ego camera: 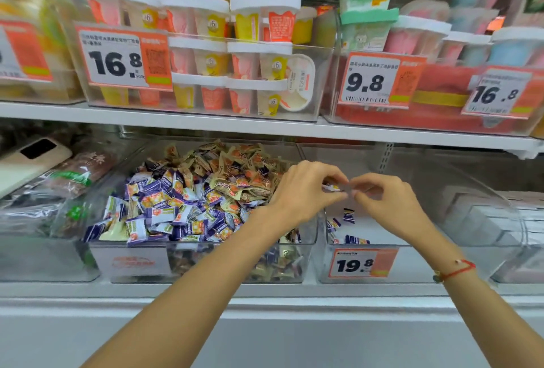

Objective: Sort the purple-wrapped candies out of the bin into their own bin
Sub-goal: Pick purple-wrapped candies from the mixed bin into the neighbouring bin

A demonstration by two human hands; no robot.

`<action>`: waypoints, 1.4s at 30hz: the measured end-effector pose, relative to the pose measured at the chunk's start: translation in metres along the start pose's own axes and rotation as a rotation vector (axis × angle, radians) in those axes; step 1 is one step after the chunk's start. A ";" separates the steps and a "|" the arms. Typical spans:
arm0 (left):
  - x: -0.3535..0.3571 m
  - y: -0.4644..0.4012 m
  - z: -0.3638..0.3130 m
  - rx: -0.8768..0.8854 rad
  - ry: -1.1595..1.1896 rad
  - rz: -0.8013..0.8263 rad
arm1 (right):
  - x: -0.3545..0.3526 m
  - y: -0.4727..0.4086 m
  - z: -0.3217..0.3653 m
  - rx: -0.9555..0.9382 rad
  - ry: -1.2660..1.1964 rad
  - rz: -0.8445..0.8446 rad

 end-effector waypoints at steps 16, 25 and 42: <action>-0.082 0.096 0.067 -0.058 -0.636 -0.116 | 0.034 0.017 0.062 -0.445 0.112 0.032; -0.117 0.117 0.103 -0.212 -0.665 0.165 | 0.111 0.016 0.093 -0.387 0.254 0.470; -0.120 0.098 0.105 -0.230 -0.662 0.372 | 0.120 0.000 0.114 -0.422 0.182 0.473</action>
Point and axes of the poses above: each hand's wrist, its own y-axis away from the middle knuckle, its own x-axis out of the palm, z = x × y, the point moved 1 cm from there along -y, towards the middle knuckle, and after that the axes turned 7 degrees about -z, right-handed, at the moved point
